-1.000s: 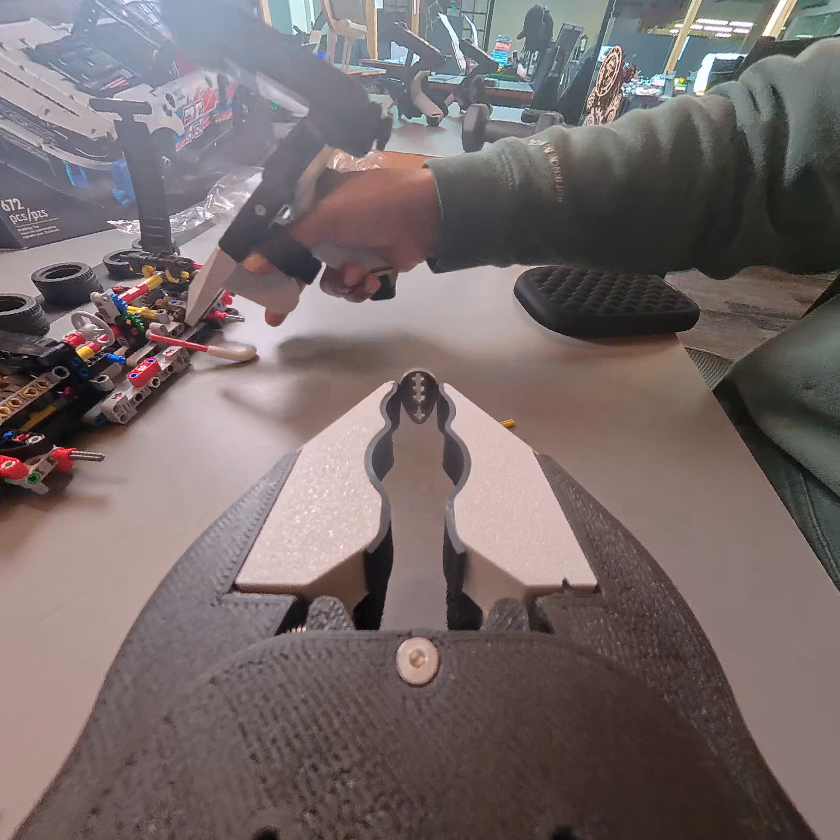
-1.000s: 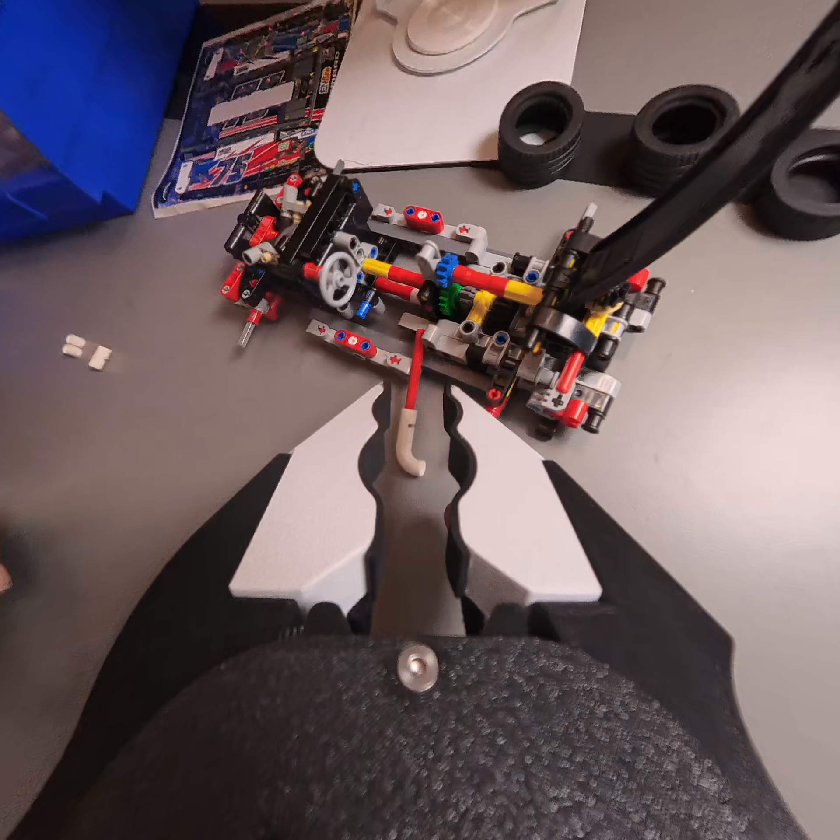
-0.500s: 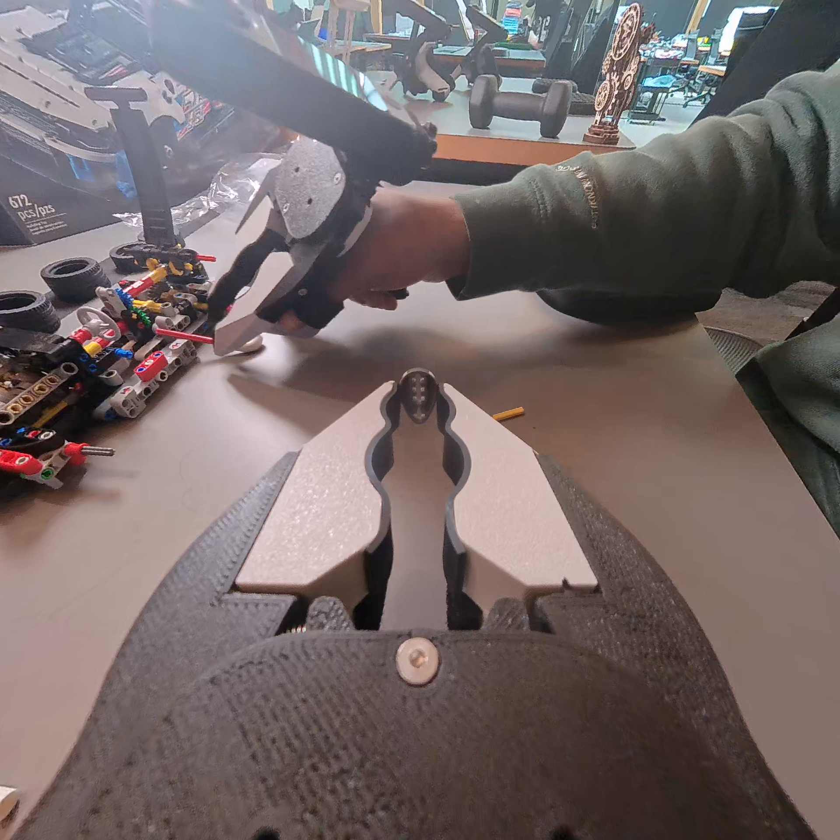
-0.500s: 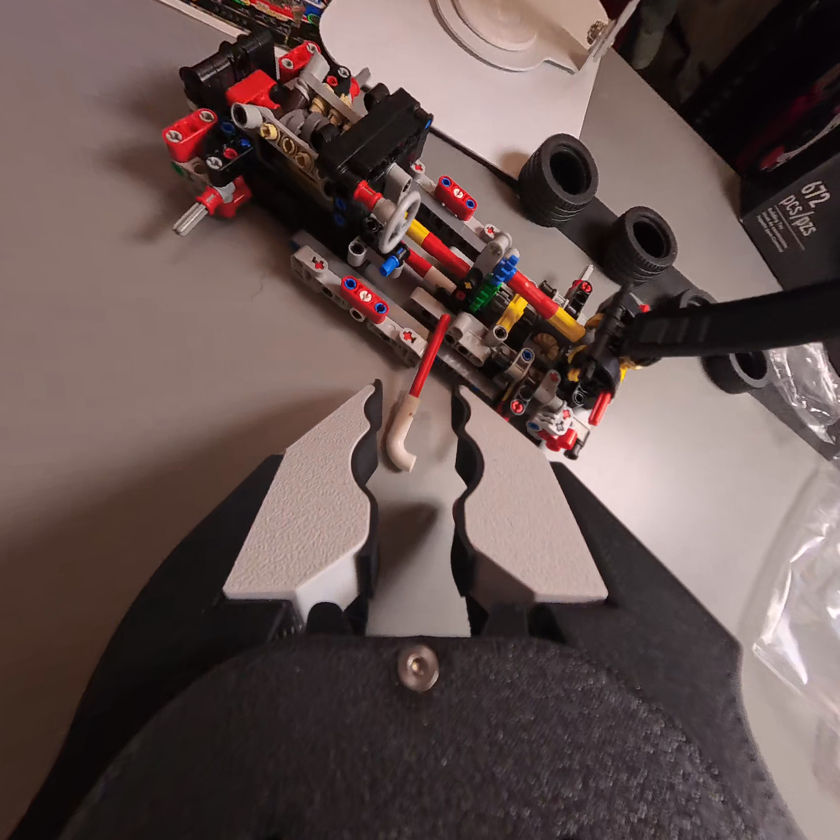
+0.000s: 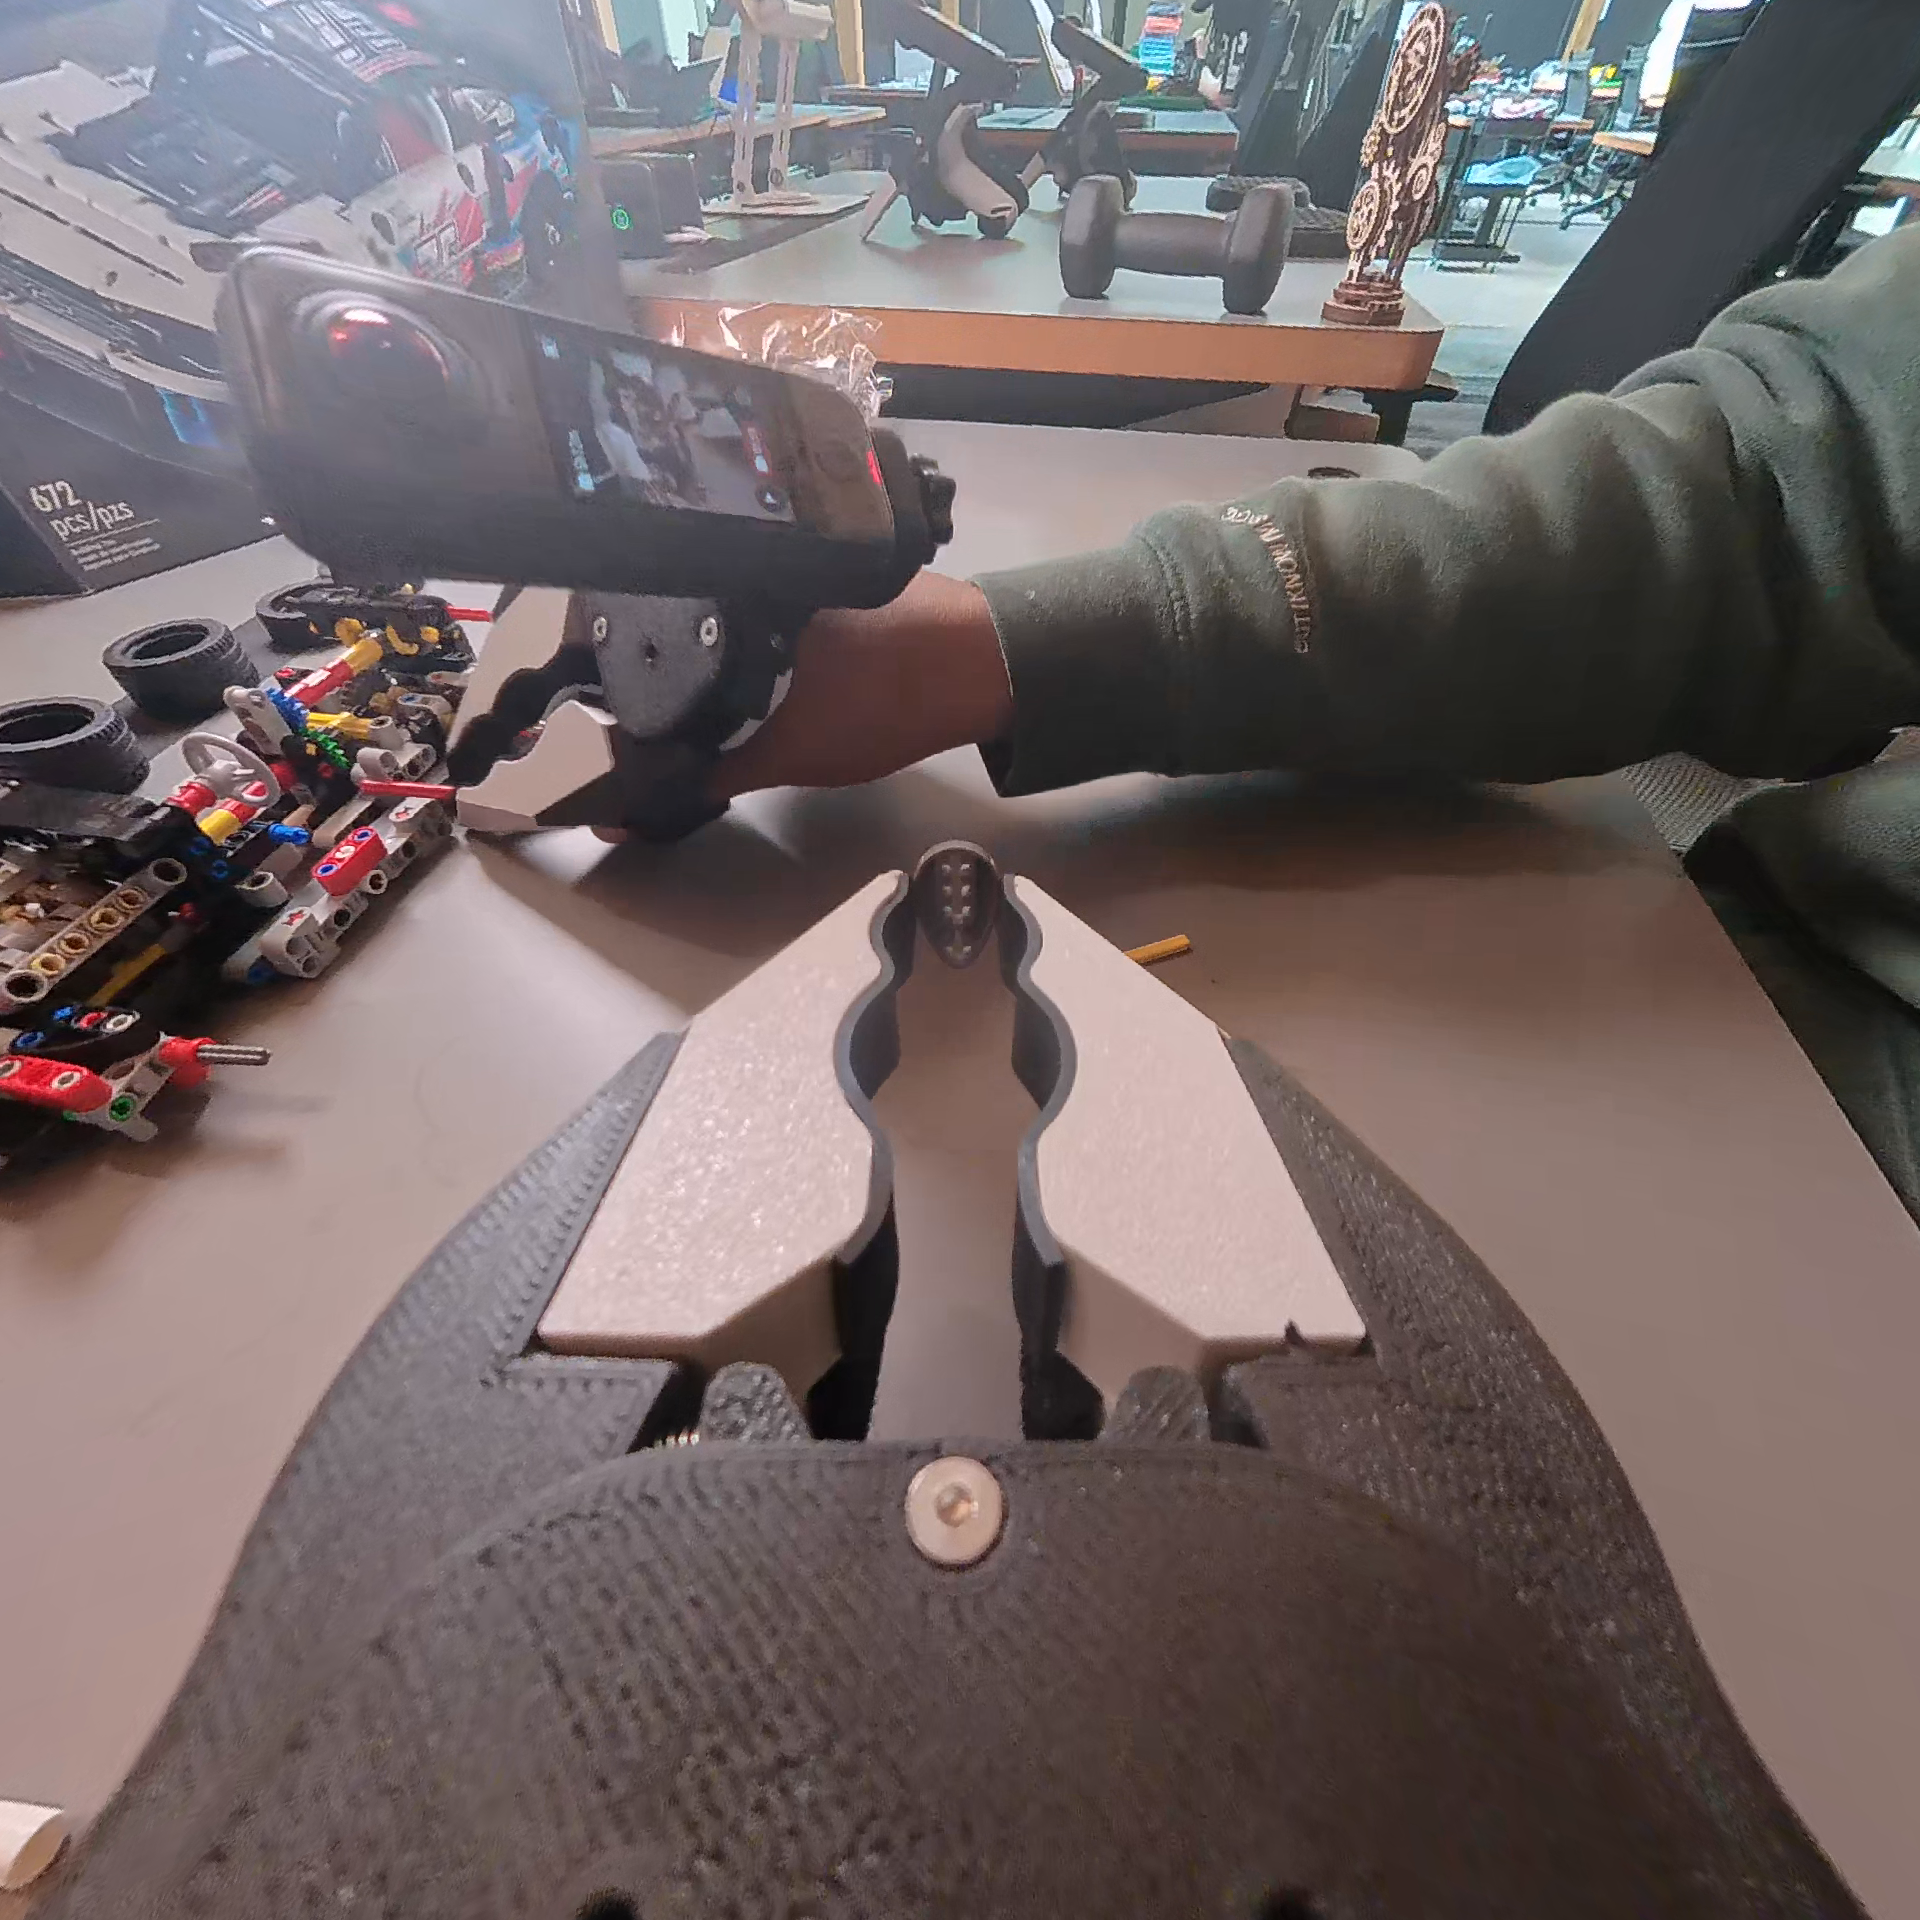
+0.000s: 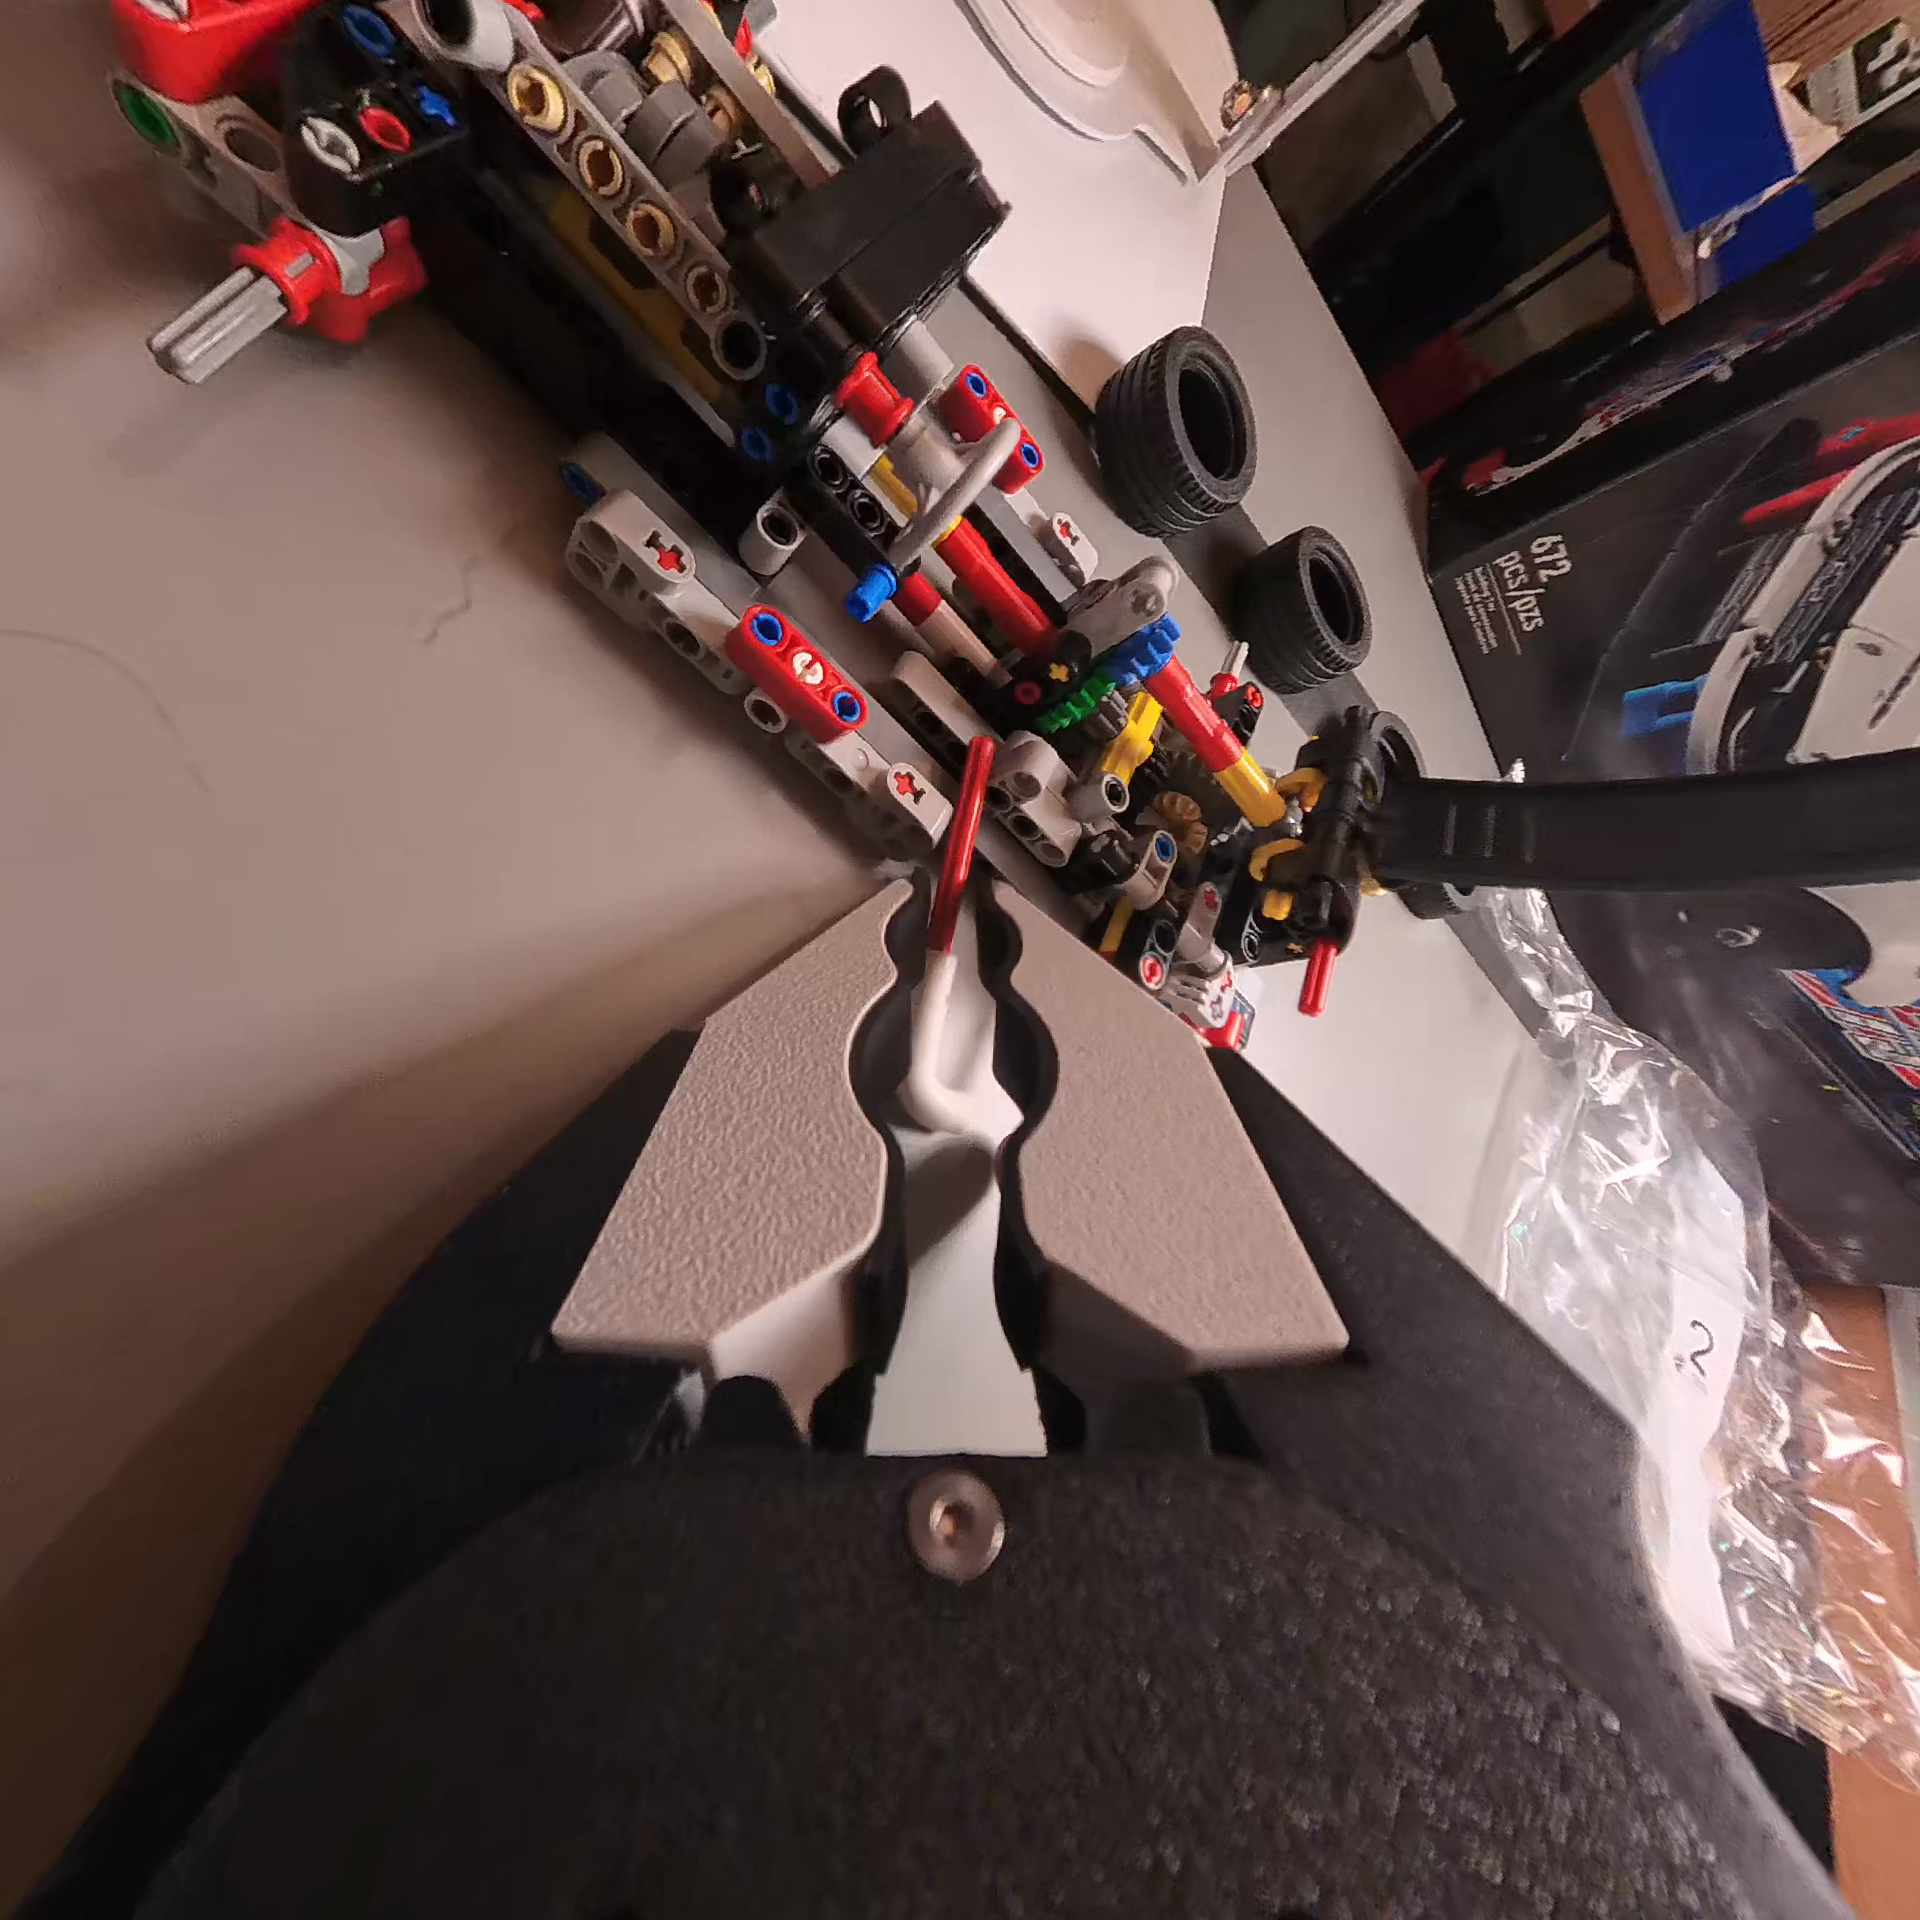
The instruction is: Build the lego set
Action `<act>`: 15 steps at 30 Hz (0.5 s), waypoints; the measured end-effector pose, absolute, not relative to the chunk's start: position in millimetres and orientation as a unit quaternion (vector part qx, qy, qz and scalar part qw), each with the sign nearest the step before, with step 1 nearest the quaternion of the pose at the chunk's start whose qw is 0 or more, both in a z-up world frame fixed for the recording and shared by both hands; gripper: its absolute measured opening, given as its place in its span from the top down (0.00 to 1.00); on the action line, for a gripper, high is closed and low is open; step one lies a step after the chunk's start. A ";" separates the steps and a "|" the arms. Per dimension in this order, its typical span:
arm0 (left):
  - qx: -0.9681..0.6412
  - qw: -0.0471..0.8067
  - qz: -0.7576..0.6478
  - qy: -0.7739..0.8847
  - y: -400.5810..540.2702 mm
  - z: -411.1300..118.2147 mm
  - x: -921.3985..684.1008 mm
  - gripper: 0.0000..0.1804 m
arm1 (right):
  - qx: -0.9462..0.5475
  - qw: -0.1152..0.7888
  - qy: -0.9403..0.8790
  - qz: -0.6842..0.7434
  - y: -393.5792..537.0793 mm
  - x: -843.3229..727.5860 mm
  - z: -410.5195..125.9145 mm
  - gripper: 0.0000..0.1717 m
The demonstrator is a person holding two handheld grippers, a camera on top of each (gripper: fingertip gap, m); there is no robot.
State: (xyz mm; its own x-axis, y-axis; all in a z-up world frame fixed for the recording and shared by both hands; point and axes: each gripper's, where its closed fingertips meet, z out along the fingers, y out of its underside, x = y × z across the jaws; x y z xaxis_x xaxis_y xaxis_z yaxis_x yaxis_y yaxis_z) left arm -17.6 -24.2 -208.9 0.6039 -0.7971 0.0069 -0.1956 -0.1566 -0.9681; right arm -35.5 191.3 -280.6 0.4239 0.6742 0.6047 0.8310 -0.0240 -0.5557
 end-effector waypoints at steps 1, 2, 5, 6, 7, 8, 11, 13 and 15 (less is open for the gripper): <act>-0.709 0.548 -0.274 0.351 -24.4 -208.4 -17.4 0.93 | -0.706 0.458 -0.531 -0.096 193.0 -33.9 -281.1 0.98; -0.708 0.548 -0.274 0.351 -24.6 -207.9 -17.5 0.93 | -0.701 0.461 -0.533 -0.106 195.1 -32.0 -281.0 0.99; -0.708 0.549 -0.270 0.352 -24.5 -207.8 -18.3 0.93 | -0.682 0.468 -0.552 -0.100 196.8 -30.6 -280.3 1.00; -0.708 0.549 -0.270 0.351 -24.4 -207.8 -18.5 0.93 | -0.678 0.466 -0.563 -0.077 194.7 -32.0 -279.7 0.99; -0.709 0.549 -0.269 0.351 -24.2 -207.9 -18.8 0.93 | -0.684 0.458 -0.566 -0.044 192.7 -32.0 -277.7 1.00; -0.710 0.549 -0.269 0.350 -24.0 -208.1 -19.2 0.93 | -0.693 0.440 -0.571 0.014 186.5 -34.7 -275.1 1.00; -0.712 0.548 -0.272 0.345 -23.1 -208.1 -20.8 0.93 | -0.718 0.347 -0.557 0.232 160.4 -40.6 -249.2 1.00; -0.707 0.551 -0.284 0.339 -23.5 -204.8 -20.9 0.93 | -0.721 0.277 -0.525 0.357 144.7 -39.0 -220.6 0.99; -0.694 0.559 -0.307 0.334 -25.9 -197.7 -19.9 0.93 | -0.707 0.204 -0.501 0.455 125.1 -34.6 -194.2 1.00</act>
State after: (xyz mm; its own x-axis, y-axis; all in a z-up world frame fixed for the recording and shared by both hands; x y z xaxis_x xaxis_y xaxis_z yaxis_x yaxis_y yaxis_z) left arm -19.9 -25.9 -197.7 0.5891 -0.8063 0.0529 -0.1206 -0.1524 -0.9809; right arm -34.6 125.1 -194.2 0.0839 0.8943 -0.4395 0.5223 -0.4151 -0.7449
